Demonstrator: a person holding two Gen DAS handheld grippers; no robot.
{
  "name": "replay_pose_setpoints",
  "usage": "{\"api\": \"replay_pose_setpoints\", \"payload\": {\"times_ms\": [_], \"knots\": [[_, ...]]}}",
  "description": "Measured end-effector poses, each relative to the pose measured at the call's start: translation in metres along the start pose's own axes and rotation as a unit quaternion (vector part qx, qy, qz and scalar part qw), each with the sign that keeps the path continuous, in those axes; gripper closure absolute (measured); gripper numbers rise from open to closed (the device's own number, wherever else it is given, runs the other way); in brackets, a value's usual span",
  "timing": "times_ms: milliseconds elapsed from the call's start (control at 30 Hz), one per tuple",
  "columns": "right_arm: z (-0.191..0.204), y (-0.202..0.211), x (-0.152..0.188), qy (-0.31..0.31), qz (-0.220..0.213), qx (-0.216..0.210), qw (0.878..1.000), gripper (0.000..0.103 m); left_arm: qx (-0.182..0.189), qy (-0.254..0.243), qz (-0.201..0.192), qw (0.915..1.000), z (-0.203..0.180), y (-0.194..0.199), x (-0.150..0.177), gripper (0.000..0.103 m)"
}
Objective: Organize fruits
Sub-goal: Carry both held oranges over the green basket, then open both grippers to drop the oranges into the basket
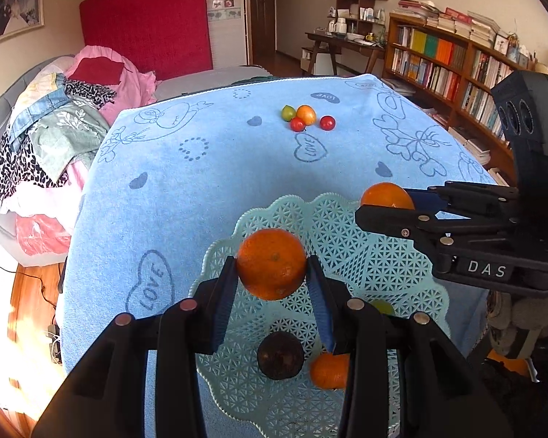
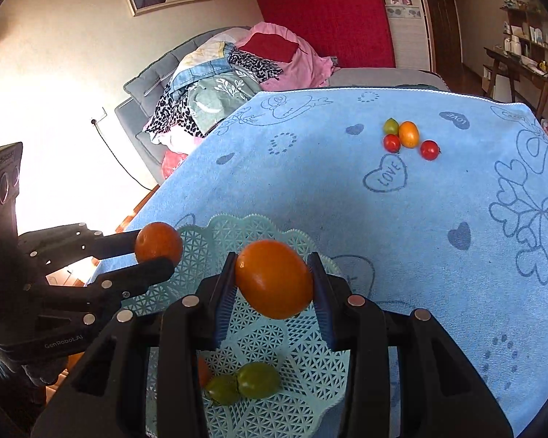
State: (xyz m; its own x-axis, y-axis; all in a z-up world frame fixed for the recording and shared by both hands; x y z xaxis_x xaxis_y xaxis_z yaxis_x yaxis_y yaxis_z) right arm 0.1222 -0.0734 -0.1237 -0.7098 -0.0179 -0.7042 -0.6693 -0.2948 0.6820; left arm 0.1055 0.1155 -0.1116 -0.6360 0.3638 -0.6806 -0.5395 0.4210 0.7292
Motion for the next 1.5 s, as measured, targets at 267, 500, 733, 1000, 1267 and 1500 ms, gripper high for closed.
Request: {"api": "replay_pose_setpoints", "payload": {"times_ms": [267,500,733,1000,1267,1500], "knots": [[-0.003,0.000,0.004,0.000,0.002,0.007,1.000,0.064,0.008,0.000,0.000,1.0000,-0.007,0.000,0.004,0.063],[-0.010,0.004,0.000,-0.015,-0.004,0.009,1.000,0.054,-0.009,-0.001,-0.028,0.9996,-0.003,0.014,-0.008,0.028],[-0.012,0.018,-0.008,-0.019,-0.027,0.006,0.999,0.053,-0.025,0.011,-0.044,0.9987,0.007,0.027,-0.018,0.027],[-0.017,0.027,-0.011,-0.030,-0.038,0.006,0.999,0.051,-0.029,0.014,-0.052,0.9982,0.008,0.034,-0.023,0.020],[-0.031,0.040,-0.008,-0.052,-0.050,0.009,0.997,0.046,-0.039,0.021,-0.051,0.9977,0.006,0.040,-0.021,0.019],[-0.038,0.058,-0.003,-0.063,-0.065,0.006,0.996,0.039,-0.050,0.018,-0.060,0.9967,-0.005,0.055,-0.020,0.019]]}}
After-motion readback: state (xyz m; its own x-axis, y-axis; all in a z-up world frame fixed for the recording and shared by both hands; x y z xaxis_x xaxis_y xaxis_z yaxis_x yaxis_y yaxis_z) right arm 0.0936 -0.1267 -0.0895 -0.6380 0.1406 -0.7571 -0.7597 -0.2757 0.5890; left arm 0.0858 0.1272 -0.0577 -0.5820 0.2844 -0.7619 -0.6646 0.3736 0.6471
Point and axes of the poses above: each gripper's, at about its wrist camera, not at the fingertips, and y roughly against the way its jaws point, z to its left, x to its underside, the point moved 6 cm from there along -y, roughly the way its jaws point, and after that the axes turned 7 degrees about x, right-handed, at the moved point
